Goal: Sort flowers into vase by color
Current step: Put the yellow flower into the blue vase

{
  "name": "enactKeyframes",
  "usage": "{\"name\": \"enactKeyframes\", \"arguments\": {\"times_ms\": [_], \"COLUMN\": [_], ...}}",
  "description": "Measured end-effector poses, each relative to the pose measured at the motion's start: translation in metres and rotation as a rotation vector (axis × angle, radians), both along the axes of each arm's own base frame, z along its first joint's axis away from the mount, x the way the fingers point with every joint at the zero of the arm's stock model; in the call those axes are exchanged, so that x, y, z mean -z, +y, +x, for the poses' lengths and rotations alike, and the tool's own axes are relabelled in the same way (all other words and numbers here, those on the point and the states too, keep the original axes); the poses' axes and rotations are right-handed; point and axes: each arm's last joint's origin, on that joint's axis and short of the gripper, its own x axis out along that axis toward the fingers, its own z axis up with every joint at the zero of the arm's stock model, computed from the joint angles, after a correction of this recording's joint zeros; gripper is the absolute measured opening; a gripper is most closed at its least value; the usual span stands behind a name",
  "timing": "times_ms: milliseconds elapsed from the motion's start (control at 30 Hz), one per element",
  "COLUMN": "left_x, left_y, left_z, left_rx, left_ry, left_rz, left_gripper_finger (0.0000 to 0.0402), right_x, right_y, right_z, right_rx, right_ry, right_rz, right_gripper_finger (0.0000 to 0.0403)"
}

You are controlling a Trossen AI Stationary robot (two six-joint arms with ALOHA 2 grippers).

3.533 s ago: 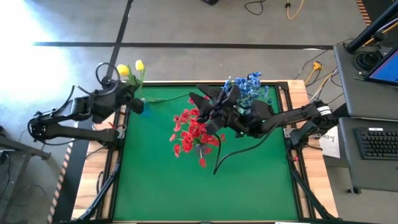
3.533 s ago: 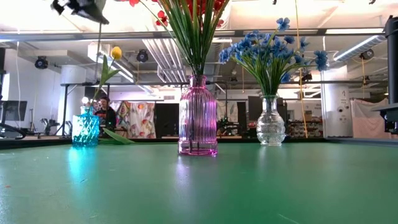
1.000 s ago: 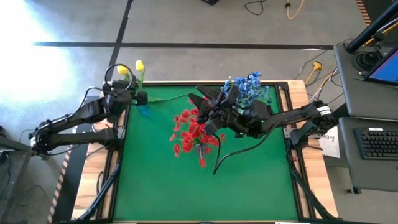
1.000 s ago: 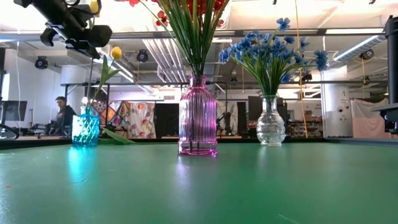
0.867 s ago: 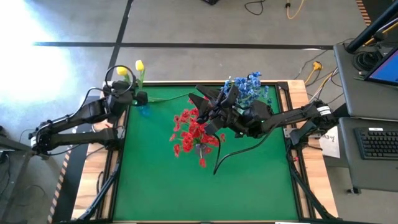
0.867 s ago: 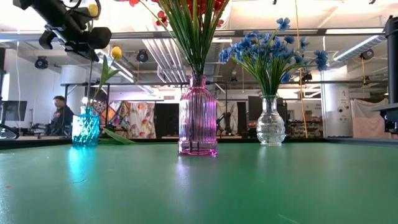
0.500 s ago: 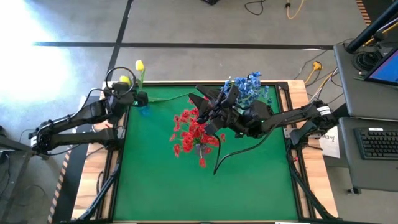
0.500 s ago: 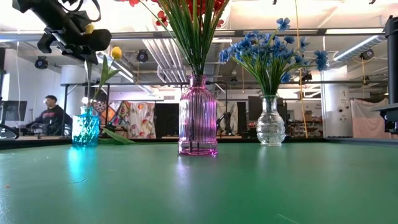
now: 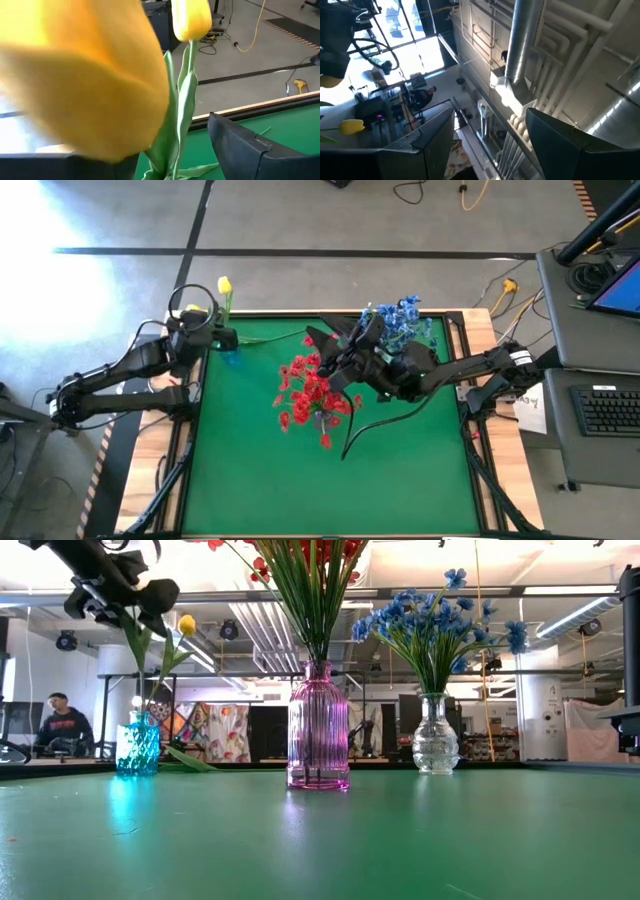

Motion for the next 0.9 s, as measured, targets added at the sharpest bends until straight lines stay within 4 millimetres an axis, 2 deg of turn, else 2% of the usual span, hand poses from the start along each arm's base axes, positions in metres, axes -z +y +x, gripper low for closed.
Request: {"name": "enactKeyframes", "arguments": {"times_ms": [267, 500, 667, 900], "left_x": [-0.028, -0.045, -0.046, -0.034], "left_y": [-0.003, -0.006, -0.007, -0.005], "left_z": [-0.007, -0.013, -0.014, -0.009], "left_rx": [0.001, 0.002, 0.038, 0.013], "left_ry": [-0.027, -0.03, -0.04, -0.014], "left_rz": [0.014, 0.012, -0.017, -0.086], "left_gripper_finger": [0.0238, 0.0275, 0.0294, 0.0307], "right_x": [0.0, 0.0, 0.0, 0.0], "right_y": [0.0, 0.001, 0.0, 0.003], "right_z": [-0.001, -0.001, -0.002, -0.002], "right_rx": [-0.031, -0.046, -0.02, -0.028], "right_ry": [-0.052, -0.105, -0.1, -0.099], "right_rz": [0.086, 0.195, 0.204, 0.203], "right_gripper_finger": [0.0237, 0.0237, 0.0237, 0.0237]}}
